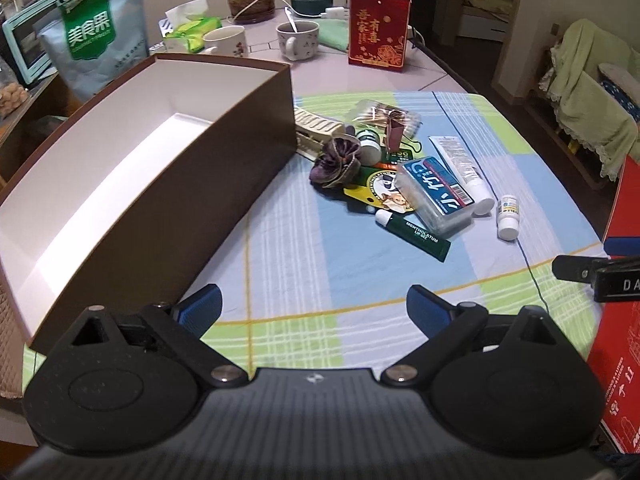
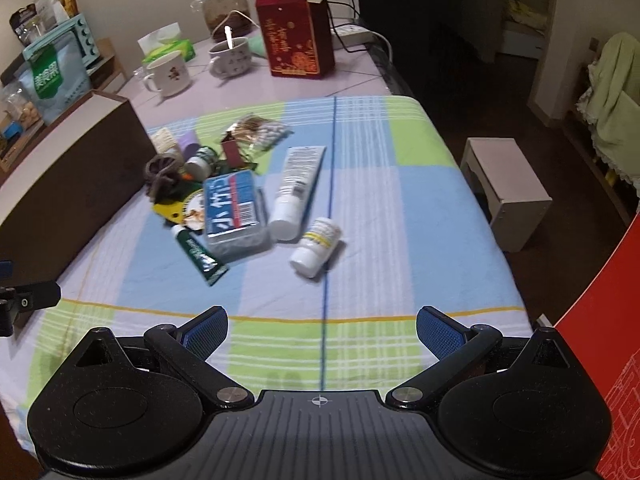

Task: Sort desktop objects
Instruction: 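Grasp the blue toothpick box with the left tool while the right tool grasps the white pill bottle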

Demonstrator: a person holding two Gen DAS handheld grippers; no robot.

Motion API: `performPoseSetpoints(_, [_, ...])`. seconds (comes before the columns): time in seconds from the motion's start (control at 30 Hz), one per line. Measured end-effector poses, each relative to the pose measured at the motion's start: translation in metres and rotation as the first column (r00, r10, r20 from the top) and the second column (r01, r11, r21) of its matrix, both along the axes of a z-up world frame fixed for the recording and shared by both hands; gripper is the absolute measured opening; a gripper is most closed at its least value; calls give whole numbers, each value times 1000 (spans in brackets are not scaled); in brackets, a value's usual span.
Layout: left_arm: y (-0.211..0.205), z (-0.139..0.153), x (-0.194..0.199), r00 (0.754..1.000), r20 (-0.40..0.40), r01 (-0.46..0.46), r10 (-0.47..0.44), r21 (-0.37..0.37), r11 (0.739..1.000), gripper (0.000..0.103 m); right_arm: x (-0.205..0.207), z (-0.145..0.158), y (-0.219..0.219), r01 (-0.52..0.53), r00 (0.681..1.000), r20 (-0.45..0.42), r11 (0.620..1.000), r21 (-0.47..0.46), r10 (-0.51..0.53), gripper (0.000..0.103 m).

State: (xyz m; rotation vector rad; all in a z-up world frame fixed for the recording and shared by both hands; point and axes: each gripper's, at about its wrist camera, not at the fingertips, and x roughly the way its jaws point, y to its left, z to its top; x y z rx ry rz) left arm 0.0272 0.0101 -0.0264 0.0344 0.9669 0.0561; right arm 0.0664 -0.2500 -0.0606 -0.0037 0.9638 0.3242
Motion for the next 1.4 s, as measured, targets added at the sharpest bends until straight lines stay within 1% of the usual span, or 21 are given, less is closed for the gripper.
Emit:
performPoseSetpoints(0.1, [-6,-4,9,1000,-6,6,-6,-3,1000,94,7,-3,-6,2,1000,-11,1000,-10,-2,103])
performPoseSetpoints(0.43, [-44,-19,48,997,-19,79,-80,-35,996,93,25,-19,-37,57,997,-59,998,-26,-58,103])
performPoseSetpoints(0.6, [-64,-28,70,994,-23,108,-109,-56,993,85,36,-22,-51,86,993,-74,996,-24,-88,103])
performPoseSetpoints(0.77, [-79,-35,91,991,-27,126,-128,-72,989,84,45,-23,-61,106,991,-80,994,-20,-108,103])
performPoseSetpoints(1.0, [-91,-47,116,991,-31,124,-127,-81,989,80,55,-26,-72,133,987,-93,991,-13,-134,103])
performPoseSetpoints(1.07, [-93,-51,125,992,-37,117,-120,-80,990,76,59,-28,-74,141,985,-96,990,-11,-142,103])
performPoseSetpoints(1.3, [-97,-65,155,993,-53,101,-104,-64,993,76,71,-30,-78,154,982,-106,988,-4,-154,103])
performPoseSetpoints(1.4, [-99,-73,166,992,-66,101,-105,-59,993,73,77,-30,-78,155,982,-106,988,-3,-154,103])
